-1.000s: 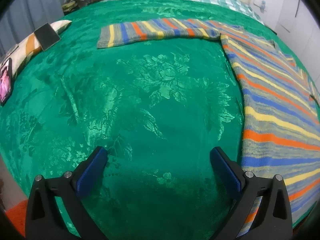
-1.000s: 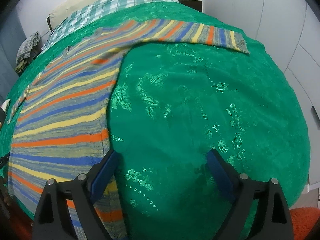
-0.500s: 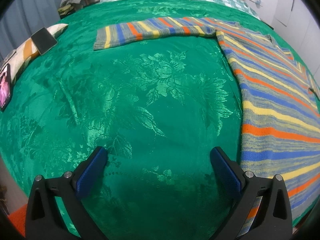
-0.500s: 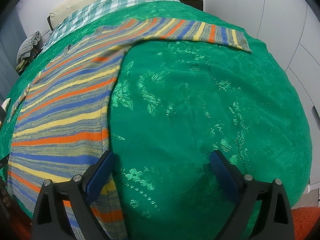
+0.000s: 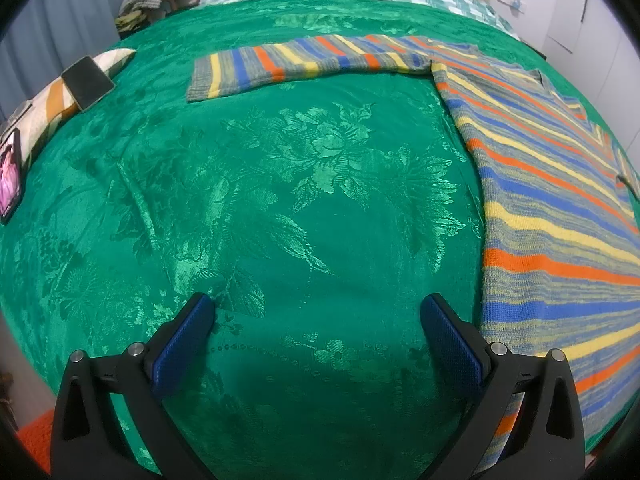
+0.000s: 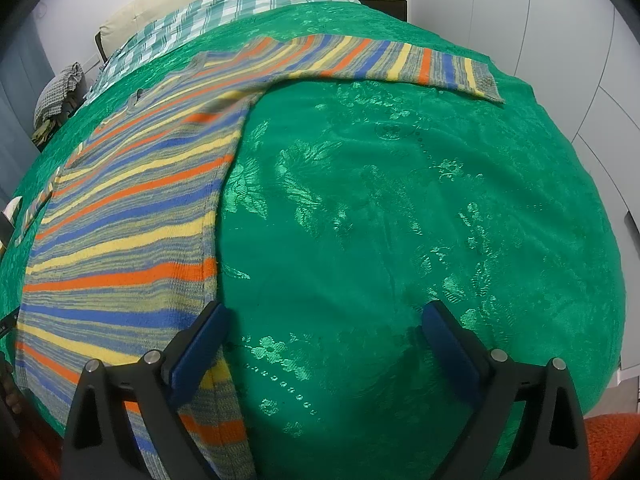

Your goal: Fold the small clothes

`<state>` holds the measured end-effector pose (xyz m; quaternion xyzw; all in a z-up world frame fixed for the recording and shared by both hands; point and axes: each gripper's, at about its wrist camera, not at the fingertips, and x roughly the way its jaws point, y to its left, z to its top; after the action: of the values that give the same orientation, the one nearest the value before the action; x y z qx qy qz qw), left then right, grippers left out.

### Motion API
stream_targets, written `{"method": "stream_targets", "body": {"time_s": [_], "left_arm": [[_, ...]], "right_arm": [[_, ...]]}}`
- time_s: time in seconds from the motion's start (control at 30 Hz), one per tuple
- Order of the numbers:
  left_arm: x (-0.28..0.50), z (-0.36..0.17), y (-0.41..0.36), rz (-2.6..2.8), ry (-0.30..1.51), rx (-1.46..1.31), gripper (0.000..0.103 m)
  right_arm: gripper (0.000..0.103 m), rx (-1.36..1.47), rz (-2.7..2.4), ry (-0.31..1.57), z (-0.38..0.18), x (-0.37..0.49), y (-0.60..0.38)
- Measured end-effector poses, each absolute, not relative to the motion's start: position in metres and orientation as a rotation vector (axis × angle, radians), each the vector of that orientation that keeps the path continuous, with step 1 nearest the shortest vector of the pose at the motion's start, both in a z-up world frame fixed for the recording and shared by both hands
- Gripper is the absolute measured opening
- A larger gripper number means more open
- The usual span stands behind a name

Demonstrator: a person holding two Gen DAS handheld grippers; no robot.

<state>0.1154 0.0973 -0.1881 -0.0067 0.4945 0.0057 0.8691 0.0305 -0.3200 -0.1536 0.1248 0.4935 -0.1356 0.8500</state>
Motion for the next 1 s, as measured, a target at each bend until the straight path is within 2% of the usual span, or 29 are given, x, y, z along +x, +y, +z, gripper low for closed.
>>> {"method": "stream_targets", "body": {"time_s": [0.63, 1.0], "left_arm": [[0.116, -0.186, 0.097, 0.012, 1.029, -0.016, 0.103], [0.112, -0.167, 0.097, 0.005, 0.938, -0.014, 0.102]], "right_arm": [[0.099, 0.264, -0.283, 1.041, -0.154, 0.03, -0.319], [0.1, 0.261, -0.282, 1.039, -0.155, 0.029, -0.318]]}}
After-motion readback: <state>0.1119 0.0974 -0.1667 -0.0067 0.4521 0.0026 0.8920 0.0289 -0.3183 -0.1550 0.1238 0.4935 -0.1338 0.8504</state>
